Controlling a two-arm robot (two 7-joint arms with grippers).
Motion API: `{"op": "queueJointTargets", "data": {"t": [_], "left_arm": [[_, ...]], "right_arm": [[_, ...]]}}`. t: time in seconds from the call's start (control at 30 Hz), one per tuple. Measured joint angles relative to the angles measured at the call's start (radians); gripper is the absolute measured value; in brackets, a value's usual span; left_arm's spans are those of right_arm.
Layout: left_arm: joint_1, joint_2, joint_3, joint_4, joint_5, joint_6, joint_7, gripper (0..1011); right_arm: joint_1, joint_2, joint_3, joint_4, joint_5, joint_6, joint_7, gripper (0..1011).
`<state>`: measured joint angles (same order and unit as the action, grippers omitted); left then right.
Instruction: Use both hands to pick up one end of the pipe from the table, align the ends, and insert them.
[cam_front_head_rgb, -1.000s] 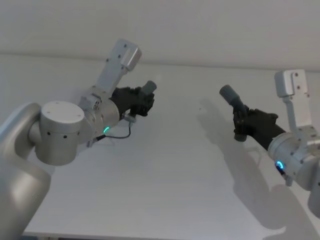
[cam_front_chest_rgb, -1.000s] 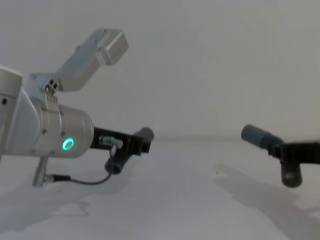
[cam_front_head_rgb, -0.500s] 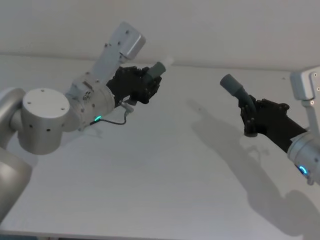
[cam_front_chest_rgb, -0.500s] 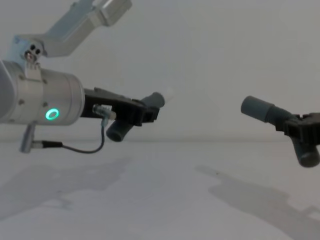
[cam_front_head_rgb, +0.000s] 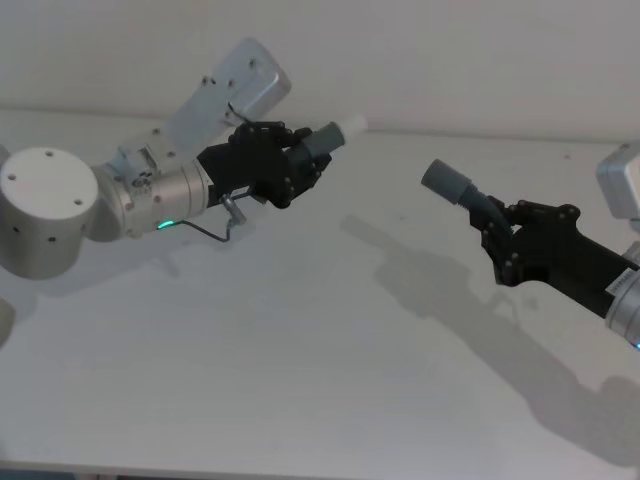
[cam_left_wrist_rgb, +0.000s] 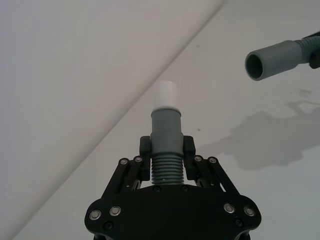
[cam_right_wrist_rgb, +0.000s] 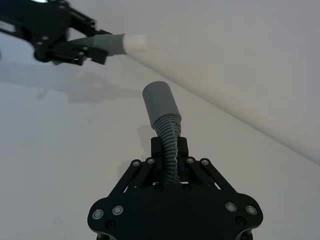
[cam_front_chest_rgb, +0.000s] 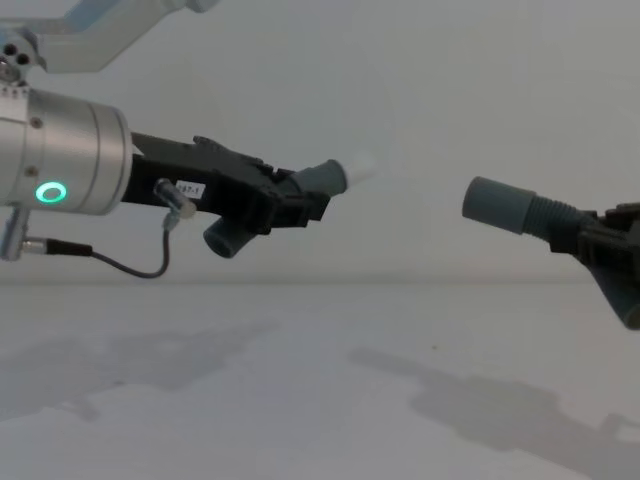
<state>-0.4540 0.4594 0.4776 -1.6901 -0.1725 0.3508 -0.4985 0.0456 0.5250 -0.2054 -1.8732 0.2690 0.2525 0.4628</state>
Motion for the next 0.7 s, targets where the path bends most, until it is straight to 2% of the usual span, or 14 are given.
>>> {"op": "queueJointTargets", "data": {"t": [0.47,0.7], "left_arm": [[-0.063,0.089,0.041,0.008,-0.030,-0.089,-0.187,371],[-0.083,0.113,0.056,0.014,-0.051,-0.113,-0.256,371]], "right_arm": [[0.046,0.117,-0.017,0.040,0.067,-0.106,0.229,164],[0.080,0.158,-0.033,0.068,0.098,-0.141,0.328,164]]}}
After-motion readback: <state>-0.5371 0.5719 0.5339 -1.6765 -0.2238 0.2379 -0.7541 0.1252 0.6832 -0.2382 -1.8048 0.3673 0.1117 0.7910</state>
